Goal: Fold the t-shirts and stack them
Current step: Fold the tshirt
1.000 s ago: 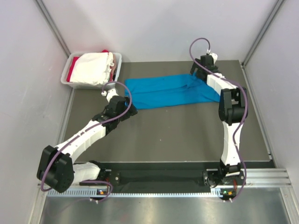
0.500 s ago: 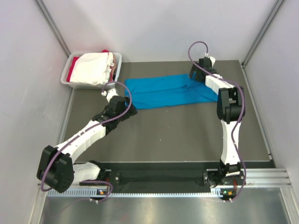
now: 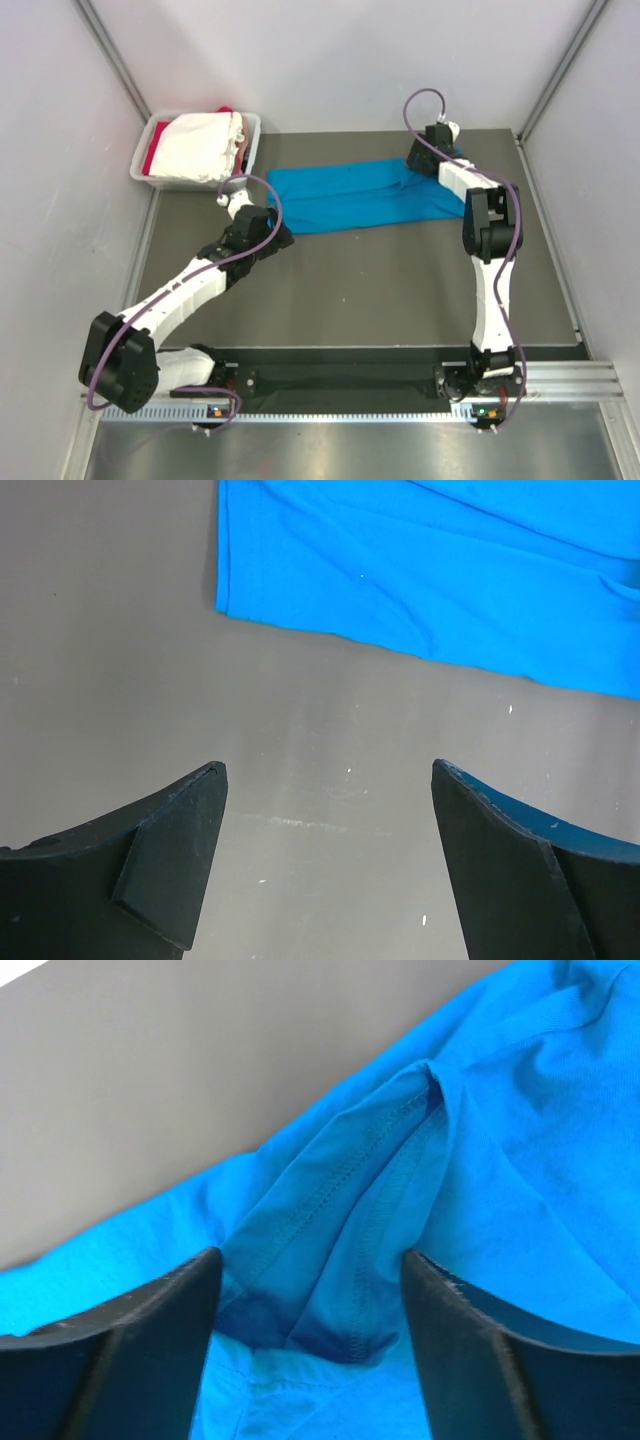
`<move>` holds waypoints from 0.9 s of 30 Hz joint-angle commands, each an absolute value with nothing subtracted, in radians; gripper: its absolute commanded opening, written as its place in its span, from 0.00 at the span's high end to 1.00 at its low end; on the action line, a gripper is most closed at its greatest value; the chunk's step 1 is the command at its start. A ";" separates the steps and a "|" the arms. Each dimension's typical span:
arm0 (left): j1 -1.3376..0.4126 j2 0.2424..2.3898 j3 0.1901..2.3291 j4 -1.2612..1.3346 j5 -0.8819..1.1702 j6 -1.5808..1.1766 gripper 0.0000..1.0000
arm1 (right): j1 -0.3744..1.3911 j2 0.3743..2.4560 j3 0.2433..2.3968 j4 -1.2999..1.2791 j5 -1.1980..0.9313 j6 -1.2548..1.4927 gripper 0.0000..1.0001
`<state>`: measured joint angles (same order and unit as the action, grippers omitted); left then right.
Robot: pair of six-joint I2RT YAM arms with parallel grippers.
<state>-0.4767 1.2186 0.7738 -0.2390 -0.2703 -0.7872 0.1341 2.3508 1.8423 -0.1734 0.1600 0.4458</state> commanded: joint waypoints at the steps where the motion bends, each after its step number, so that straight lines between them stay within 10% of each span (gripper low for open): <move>1: -0.474 1.215 0.765 -0.221 -0.279 -0.793 0.13 | 0.132 2.364 1.884 -0.141 0.126 0.463 0.31; 20: -0.474 1.216 0.762 -0.221 -0.282 -0.796 0.13 | 0.144 2.430 1.931 0.043 -0.041 0.538 0.33; 27: -0.474 1.229 0.764 -0.215 -0.278 -0.798 0.13 | 0.161 2.437 1.939 0.106 -0.072 0.548 0.52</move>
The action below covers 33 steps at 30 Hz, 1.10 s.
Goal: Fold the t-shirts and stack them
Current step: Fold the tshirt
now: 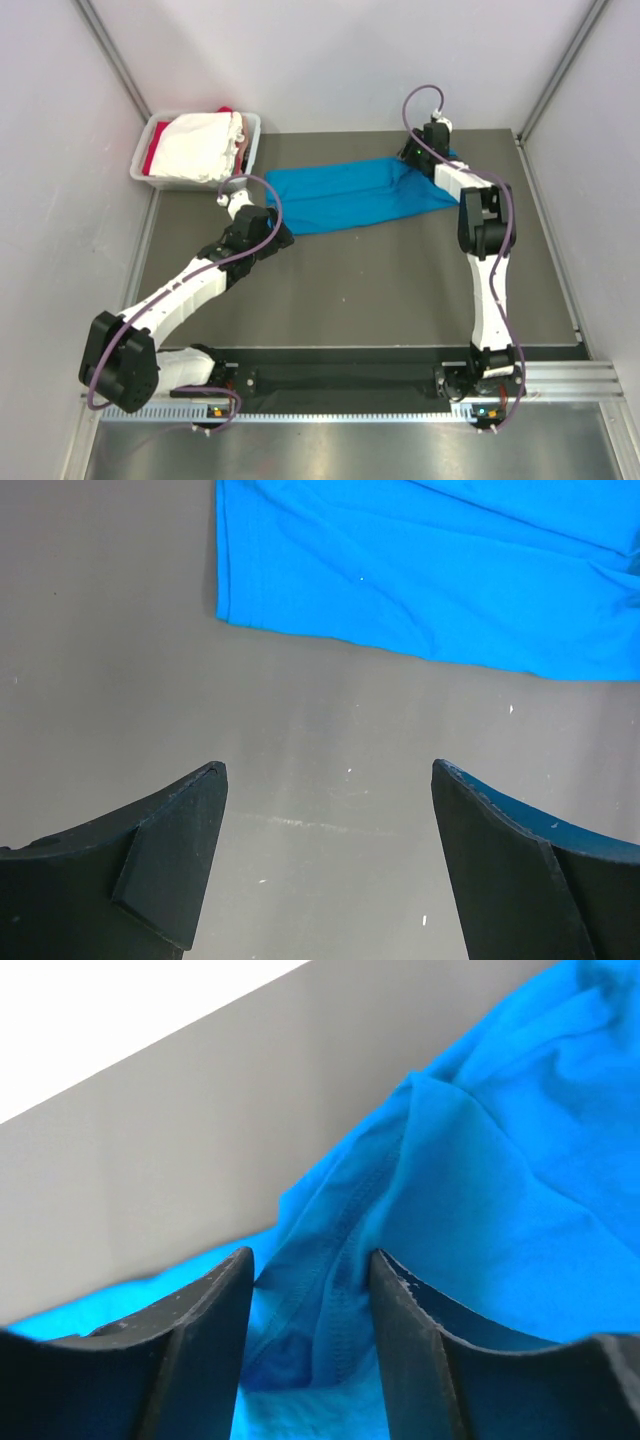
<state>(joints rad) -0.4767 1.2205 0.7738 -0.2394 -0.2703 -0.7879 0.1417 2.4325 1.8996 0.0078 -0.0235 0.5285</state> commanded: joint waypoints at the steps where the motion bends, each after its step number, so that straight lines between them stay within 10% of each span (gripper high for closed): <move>1: -0.474 1.232 0.765 -0.215 -0.276 -0.799 0.13 | 0.164 2.436 1.937 0.109 -0.069 0.546 0.52; 22: -0.472 1.273 0.772 -0.166 -0.244 -0.792 0.13 | 0.228 2.424 1.962 0.039 -0.190 0.410 0.36; 33: -0.474 1.511 0.977 -0.106 -0.226 -0.670 0.12 | 0.114 2.143 1.859 -0.153 0.086 0.316 0.06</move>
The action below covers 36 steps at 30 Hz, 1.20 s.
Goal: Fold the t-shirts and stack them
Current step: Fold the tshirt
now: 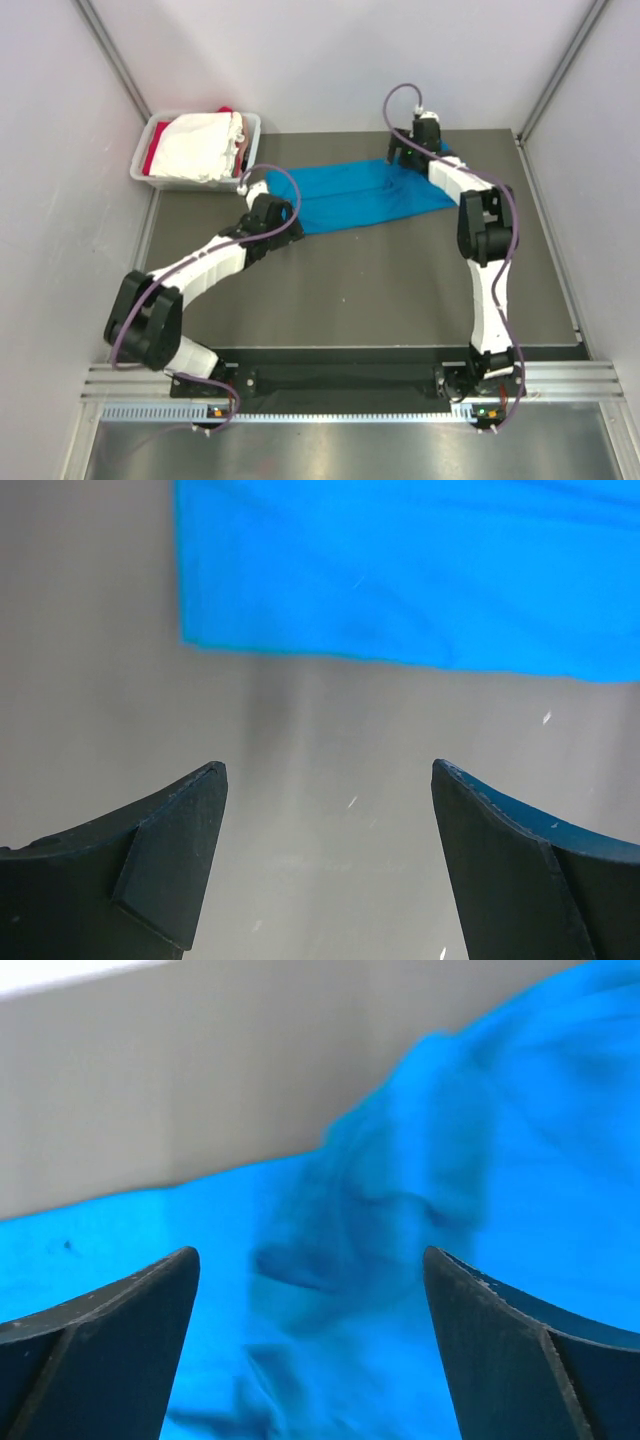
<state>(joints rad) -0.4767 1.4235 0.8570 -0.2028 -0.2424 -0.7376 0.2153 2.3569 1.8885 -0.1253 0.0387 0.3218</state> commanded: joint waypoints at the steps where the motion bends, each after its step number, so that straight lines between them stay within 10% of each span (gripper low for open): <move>1: -0.474 1.537 1.026 -0.092 -0.221 -0.664 0.12 | 0.073 2.093 1.832 -0.144 0.063 0.321 0.05; 16: -0.472 1.982 1.391 -0.011 -0.209 -0.627 0.13 | -0.060 2.089 1.618 -0.051 -0.193 0.411 0.02; 36: -0.469 1.985 1.270 -0.107 -0.291 -0.773 0.13 | -0.077 2.137 1.551 -0.221 -0.035 0.417 0.01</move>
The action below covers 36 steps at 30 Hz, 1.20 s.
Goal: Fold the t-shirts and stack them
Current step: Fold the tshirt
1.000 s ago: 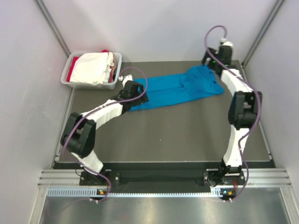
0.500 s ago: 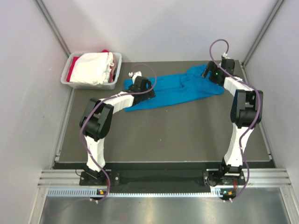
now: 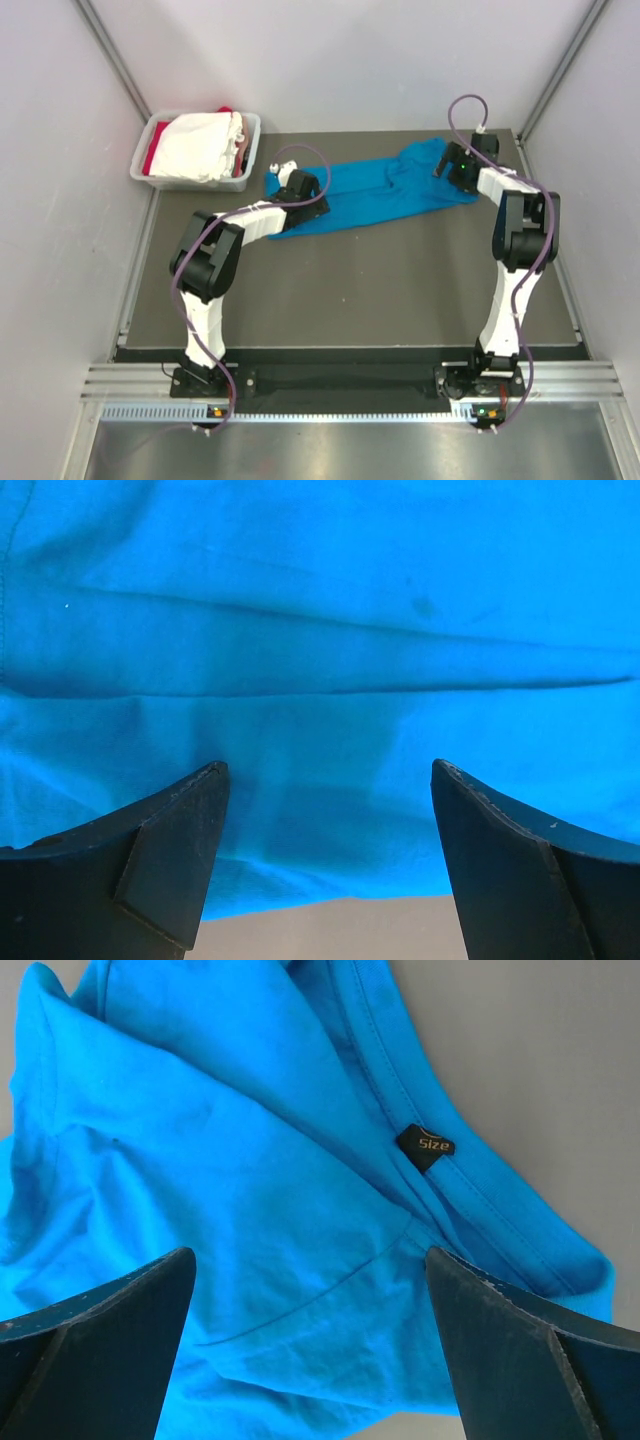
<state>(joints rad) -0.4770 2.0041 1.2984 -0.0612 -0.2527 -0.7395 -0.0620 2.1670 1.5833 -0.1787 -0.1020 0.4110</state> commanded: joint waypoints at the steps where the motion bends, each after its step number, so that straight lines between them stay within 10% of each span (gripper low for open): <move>1: -0.468 1.982 1.266 -0.107 -0.291 -0.776 0.13 | -0.077 2.134 1.548 -0.230 -0.023 0.416 0.01; 19: -0.454 1.917 1.210 -0.147 -0.305 -0.713 0.13 | -0.143 1.982 1.368 -0.253 0.074 0.391 0.00; 36: -0.440 1.897 1.555 -0.210 -0.113 -0.111 0.10 | 0.092 1.715 1.373 -0.241 0.084 0.429 0.00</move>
